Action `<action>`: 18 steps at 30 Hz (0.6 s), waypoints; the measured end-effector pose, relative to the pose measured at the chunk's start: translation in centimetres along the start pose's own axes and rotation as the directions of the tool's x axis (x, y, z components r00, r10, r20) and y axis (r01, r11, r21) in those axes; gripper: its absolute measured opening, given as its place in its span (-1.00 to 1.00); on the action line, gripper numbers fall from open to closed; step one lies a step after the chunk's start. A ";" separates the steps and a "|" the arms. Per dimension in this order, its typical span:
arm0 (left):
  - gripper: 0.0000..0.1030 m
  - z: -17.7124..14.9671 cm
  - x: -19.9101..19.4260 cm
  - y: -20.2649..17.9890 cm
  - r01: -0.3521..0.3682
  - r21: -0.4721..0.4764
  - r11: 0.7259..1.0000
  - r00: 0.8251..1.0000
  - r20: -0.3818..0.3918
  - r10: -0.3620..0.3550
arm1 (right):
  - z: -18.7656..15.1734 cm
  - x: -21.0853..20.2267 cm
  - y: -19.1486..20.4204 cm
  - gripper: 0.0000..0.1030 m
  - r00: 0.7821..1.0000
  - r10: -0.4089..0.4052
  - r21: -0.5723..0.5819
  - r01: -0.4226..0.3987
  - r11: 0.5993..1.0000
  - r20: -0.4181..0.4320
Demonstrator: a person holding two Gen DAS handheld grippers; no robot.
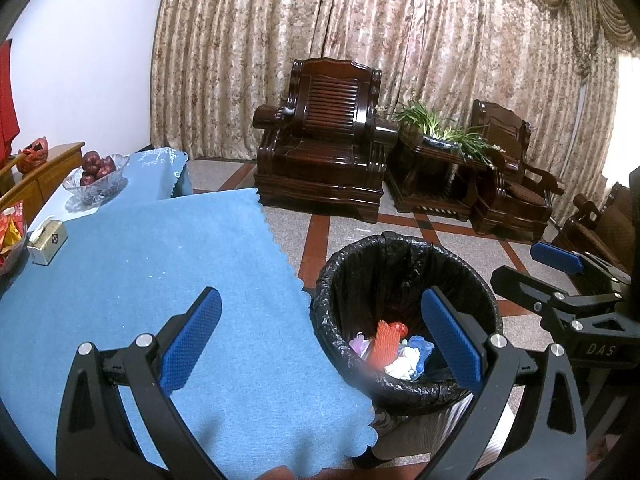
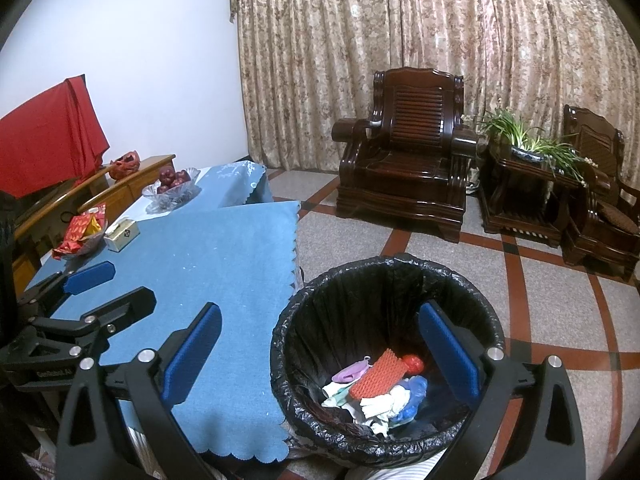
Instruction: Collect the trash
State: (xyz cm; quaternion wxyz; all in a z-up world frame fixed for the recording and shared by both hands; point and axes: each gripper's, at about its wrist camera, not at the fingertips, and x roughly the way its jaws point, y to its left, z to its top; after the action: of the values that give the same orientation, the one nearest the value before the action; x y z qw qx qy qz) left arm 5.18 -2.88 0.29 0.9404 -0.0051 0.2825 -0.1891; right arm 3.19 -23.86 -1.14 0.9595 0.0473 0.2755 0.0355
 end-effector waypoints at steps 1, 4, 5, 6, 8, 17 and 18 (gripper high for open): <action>0.89 0.0 0.0 0.0 0.000 0.000 1.000 1.000 0.000 0.000 | 0.0 0.0 0.0 0.88 1.000 0.000 0.000 0.000 1.000 0.000; 0.89 0.0 -0.1 0.1 0.002 -0.002 1.000 1.000 -0.001 -0.002 | 0.1 -0.1 0.1 0.88 1.000 0.000 0.000 0.000 1.000 0.000; 0.89 -0.1 -0.1 0.2 0.001 -0.002 1.000 1.000 -0.001 -0.001 | 0.0 0.0 0.0 0.88 1.000 0.000 0.000 0.000 1.000 0.000; 0.89 -0.1 0.0 0.1 0.001 -0.001 1.000 1.000 0.000 -0.001 | 0.0 0.0 0.0 0.88 1.000 0.000 0.000 0.000 1.000 0.000; 0.89 -0.1 0.0 0.2 0.002 -0.002 1.000 1.000 -0.003 -0.002 | 0.0 0.0 0.0 0.88 1.000 0.000 0.000 0.000 1.000 -0.001; 0.89 0.0 0.0 0.1 0.001 -0.001 1.000 1.000 -0.002 -0.001 | 0.1 0.0 0.1 0.88 1.000 0.000 0.000 0.000 1.000 -0.002; 0.89 0.0 0.0 0.1 0.000 -0.001 1.000 1.000 -0.003 0.000 | 0.1 0.0 0.1 0.88 1.000 0.000 0.000 0.000 1.000 -0.004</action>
State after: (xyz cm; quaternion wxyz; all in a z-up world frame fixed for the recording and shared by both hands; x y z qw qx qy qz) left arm 5.20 -2.74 0.28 0.9400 -0.0055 0.2841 -0.1891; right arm 3.24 -23.78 -1.03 0.9590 0.0474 0.2772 0.0353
